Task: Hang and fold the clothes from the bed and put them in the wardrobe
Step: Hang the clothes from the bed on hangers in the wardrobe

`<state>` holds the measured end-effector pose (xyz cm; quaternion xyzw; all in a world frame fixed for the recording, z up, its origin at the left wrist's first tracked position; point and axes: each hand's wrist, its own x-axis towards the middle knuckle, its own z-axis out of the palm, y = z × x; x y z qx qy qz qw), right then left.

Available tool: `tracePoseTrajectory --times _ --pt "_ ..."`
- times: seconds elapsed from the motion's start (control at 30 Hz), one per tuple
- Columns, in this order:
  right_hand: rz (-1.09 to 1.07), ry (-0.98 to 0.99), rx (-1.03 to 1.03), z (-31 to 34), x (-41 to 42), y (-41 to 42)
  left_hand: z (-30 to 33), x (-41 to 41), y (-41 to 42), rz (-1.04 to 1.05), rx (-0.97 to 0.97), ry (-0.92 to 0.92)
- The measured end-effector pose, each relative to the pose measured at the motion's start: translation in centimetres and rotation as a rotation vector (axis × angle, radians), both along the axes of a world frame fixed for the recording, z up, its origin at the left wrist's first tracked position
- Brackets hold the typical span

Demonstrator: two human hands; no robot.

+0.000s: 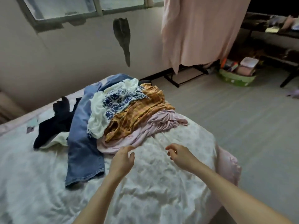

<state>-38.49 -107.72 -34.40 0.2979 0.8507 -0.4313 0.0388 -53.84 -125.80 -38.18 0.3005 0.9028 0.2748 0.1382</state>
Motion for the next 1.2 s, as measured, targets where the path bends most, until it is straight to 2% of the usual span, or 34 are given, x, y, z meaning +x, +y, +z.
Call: tracePoseTrajectory --times 0.17,0.37,0.57,0.63,0.7,0.8,0.87,0.93,1.03,1.13,1.2 --pt "0.056 -0.042 0.023 -5.4 -10.1 3.1 -6.1 -9.4 2.6 0.128 -0.118 -0.084" --pt "0.124 0.012 0.064 -12.6 -23.4 5.5 -13.3 -23.4 3.5 0.441 -0.202 -0.112" --pt "0.187 0.068 0.073 -17.9 -30.3 5.7 -18.4 -31.5 2.1 0.628 -0.304 -0.193" --pt "0.223 0.038 0.087 -19.1 -31.1 5.7 -19.8 -32.6 1.7 0.673 -0.271 -0.163" --pt "0.245 0.023 0.097 -19.7 -31.1 5.8 -20.0 -32.7 1.7 0.702 -0.193 -0.017" --pt "0.249 0.048 0.107 -19.5 -31.7 5.6 -17.8 -31.3 2.1 0.758 0.077 0.062" --pt "0.267 0.095 0.122 -18.4 -32.1 5.1 -15.4 -29.3 2.5 0.684 0.299 0.042" --pt "0.314 0.152 0.159 -17.1 -32.6 4.6 -13.1 -27.0 2.9 0.519 0.448 0.025" --pt "0.431 0.174 0.28 -14.5 -33.3 3.5 -9.5 -23.3 3.2 0.27 0.537 -0.064" --pt "0.623 0.207 0.413 -11.7 -32.5 2.3 -5.6 -19.4 2.7 0.116 0.62 -0.113" --pt "0.721 0.174 0.313 -10.0 -30.6 1.4 -3.2 -17.4 1.8 0.111 0.639 -0.1"
